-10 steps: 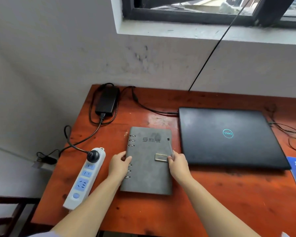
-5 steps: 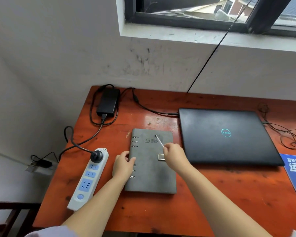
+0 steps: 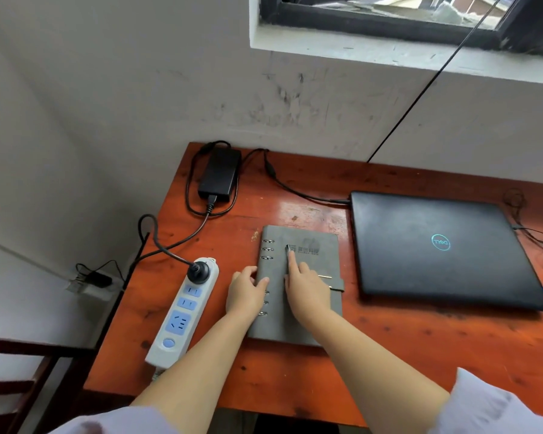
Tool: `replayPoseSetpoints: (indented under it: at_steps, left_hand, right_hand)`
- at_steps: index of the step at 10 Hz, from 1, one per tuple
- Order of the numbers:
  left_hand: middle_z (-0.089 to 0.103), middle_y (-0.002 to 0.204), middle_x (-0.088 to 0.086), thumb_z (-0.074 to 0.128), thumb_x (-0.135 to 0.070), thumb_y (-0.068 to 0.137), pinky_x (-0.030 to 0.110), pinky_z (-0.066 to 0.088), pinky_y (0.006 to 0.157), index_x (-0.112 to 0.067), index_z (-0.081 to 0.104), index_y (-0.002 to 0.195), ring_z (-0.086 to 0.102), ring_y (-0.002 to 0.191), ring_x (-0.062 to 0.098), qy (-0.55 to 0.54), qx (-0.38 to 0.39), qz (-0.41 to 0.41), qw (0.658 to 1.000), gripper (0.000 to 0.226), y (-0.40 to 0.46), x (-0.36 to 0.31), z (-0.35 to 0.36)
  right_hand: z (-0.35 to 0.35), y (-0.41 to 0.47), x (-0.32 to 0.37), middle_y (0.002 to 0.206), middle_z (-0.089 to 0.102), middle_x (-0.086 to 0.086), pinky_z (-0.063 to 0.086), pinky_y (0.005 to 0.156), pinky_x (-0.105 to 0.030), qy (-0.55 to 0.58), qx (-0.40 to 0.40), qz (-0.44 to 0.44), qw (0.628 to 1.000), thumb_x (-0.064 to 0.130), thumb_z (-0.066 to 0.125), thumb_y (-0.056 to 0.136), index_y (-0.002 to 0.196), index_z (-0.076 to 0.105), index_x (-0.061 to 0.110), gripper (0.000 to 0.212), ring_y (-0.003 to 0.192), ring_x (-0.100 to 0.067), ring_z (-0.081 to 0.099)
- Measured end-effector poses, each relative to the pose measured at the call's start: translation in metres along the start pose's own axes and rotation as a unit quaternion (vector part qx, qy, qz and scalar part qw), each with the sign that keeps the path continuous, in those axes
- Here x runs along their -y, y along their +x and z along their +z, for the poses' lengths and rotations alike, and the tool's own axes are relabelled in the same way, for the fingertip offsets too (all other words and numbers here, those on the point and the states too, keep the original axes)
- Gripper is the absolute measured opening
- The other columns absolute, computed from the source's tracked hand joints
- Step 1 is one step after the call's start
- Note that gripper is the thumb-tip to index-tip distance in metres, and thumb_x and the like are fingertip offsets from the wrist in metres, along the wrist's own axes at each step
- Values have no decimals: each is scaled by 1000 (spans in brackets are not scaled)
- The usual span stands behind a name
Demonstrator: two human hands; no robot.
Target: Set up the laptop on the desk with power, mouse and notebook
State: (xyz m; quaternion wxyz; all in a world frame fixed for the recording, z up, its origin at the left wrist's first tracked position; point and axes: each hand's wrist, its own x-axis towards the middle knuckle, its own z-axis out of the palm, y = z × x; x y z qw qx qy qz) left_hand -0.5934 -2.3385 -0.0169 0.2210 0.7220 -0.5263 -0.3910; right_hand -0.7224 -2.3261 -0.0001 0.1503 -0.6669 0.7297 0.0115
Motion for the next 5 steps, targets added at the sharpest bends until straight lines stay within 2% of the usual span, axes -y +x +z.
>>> replayPoseSetpoints:
  at_steps: [1, 2, 3, 4, 5]
  left_hand:
    - [48, 94, 4, 61, -25, 85, 24, 38, 75, -13, 58, 117, 49, 79, 17, 1, 1, 3, 1000, 34, 0, -1, -1]
    - [48, 94, 4, 61, -26, 85, 24, 38, 74, -13, 57, 118, 49, 80, 17, 3, 5, 2, 1000, 35, 2, 0, -1]
    - [49, 96, 4, 61, -26, 85, 25, 39, 74, -14, 58, 118, 50, 80, 17, -3, 19, -7, 1000, 35, 0, 0, -4]
    - [52, 98, 6, 61, -24, 85, 29, 43, 81, -13, 58, 119, 54, 85, 21, -22, 30, -2, 999, 36, 2, 2, -5]
    - [60, 98, 12, 59, -19, 87, 37, 49, 86, -11, 59, 118, 59, 88, 27, -42, 21, 5, 999, 31, -13, 22, -15]
  right_hand:
    - [-4, 2, 3, 122, 51, -12, 47, 76, -41, 44, -6, 15, 999, 35, 31, 98, 146, 20, 18, 52, 106, -33, 55]
    - [-18, 5, -7, 133, 51, -15, 41, 93, -41, 200, -9, 64, 978, 33, 26, 99, 141, 32, 13, 47, 119, -33, 50]
    - [-49, 0, -33, 127, 57, -15, 41, 99, -41, 311, -68, 81, 944, 29, 28, 99, 141, 35, 12, 46, 115, -32, 54]
    - [-102, -6, -75, 83, 62, -4, 51, 73, -35, 405, -150, 108, 896, 24, 32, 99, 132, 46, 13, 37, 70, -21, 57]
    - [-175, -32, -123, 66, 60, 3, 42, 43, -16, 457, -233, 80, 855, 19, 34, 99, 120, 55, 10, 31, 47, -4, 53]
